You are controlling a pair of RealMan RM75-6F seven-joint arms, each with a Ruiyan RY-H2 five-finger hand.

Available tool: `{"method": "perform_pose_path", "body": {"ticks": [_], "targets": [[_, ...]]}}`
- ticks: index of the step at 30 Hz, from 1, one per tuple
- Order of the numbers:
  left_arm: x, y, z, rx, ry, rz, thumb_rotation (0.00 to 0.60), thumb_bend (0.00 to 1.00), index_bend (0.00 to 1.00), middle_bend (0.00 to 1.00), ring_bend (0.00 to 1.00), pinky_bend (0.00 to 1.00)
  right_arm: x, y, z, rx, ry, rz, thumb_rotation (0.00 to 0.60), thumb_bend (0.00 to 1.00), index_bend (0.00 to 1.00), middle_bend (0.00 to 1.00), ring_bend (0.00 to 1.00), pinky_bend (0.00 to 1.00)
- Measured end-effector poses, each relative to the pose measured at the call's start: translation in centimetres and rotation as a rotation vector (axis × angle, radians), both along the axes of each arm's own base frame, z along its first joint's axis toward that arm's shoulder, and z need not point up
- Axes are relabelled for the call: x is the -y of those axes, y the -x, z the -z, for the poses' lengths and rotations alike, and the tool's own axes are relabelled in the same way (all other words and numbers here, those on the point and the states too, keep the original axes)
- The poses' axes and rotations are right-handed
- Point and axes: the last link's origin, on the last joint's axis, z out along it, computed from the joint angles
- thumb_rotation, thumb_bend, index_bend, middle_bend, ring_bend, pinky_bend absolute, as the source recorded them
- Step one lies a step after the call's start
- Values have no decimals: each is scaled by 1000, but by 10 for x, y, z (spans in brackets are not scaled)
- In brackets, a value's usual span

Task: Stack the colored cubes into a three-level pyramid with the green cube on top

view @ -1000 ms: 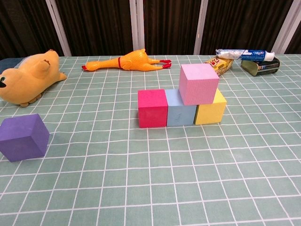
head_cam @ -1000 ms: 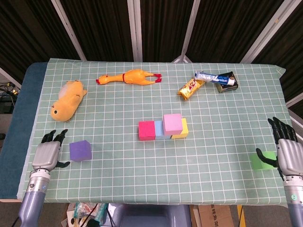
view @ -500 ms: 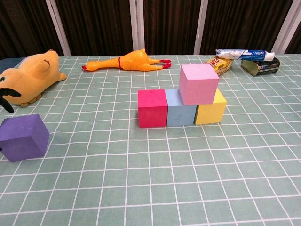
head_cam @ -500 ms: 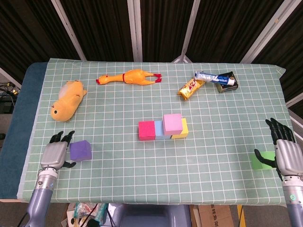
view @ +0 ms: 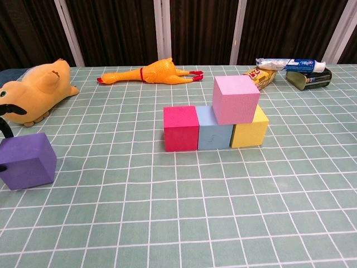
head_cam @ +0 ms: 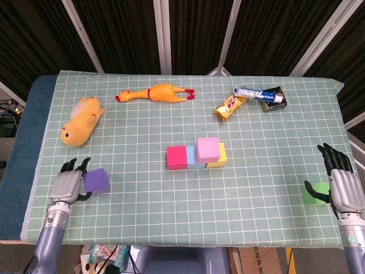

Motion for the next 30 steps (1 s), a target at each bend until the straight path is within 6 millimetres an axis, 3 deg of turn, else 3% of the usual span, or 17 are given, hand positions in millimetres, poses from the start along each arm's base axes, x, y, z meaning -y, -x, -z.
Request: {"method": "perform_pose_path", "body": {"ticks": [6, 12, 23, 30], "targets": [[-3, -5, -5, 18, -13, 22, 600, 367, 53, 346, 53, 95, 0, 1, 2, -2, -7, 3, 600, 345, 0, 0, 0, 0], [-6, -26, -14, 47, -31, 97, 600, 367, 54, 348, 55, 95, 1, 3, 4, -5, -12, 8, 600, 345, 0, 0, 0, 0], [-35, -99, -43, 93, -87, 274, 600, 367, 54, 350, 55, 95, 3, 4, 4, 5, -14, 12, 600, 345, 0, 0, 0, 0], [-57, -141, -43, 73, -72, 325, 600, 366, 54, 351, 55, 95, 4, 4, 3, 24, -9, 12, 600, 345, 0, 0, 0, 0]]}}
